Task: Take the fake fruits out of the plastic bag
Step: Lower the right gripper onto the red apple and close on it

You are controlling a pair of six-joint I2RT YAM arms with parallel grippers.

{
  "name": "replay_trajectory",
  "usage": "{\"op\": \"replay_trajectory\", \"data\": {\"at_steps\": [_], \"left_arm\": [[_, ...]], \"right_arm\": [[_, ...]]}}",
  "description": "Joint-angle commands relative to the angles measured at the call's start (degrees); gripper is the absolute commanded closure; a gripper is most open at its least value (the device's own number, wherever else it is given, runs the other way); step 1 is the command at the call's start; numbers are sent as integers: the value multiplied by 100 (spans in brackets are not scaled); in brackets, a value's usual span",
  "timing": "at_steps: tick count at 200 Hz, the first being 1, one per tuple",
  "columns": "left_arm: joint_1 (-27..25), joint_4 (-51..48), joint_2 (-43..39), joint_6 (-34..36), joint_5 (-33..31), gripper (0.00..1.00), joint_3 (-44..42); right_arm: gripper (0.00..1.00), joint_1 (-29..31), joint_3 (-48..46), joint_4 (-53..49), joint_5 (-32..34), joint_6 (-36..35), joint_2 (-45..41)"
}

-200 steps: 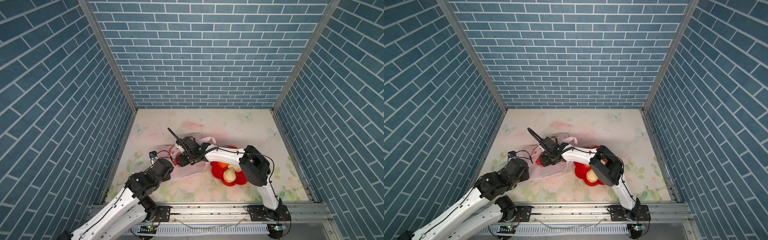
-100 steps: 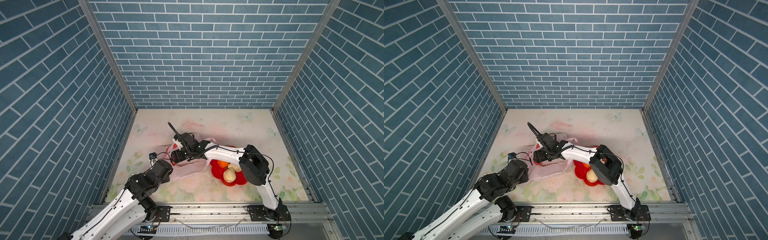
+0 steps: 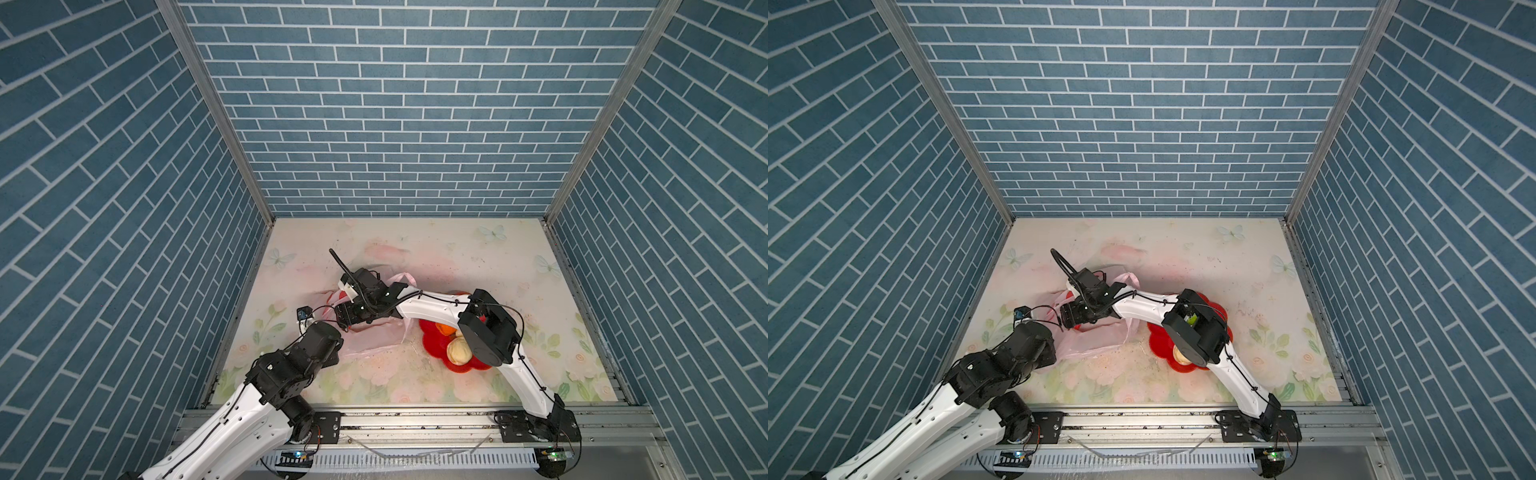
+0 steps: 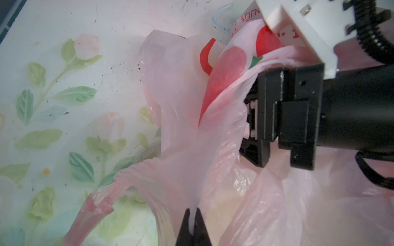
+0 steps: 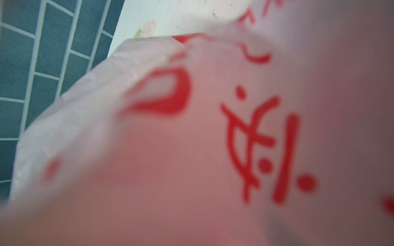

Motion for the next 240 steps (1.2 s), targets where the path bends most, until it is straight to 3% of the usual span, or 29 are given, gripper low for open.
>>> {"op": "replay_trajectory", "data": {"at_steps": [1, 57, 96, 135, 170, 240], "left_arm": [[-20, -20, -40, 32, -24, 100, -80], [-20, 119, -93, -35, -87, 100, -267], [-20, 218, -102, -65, -209, 100, -364], [-20, 182, -154, -80, -335, 100, -329], [-12, 141, -73, -156, -443, 100, -284], [-11, 296, 130, -280, -697, 100, -109]], "right_arm": [[24, -17, 242, -240, 4, 173, 229], [28, -27, 339, -57, -257, 358, 409], [54, -26, 277, 156, -406, 494, 419], [67, -78, -41, 319, -258, 486, 120], [73, -214, -388, 326, -124, 363, -343], [75, -350, -676, -422, -26, -267, -1190]]}}
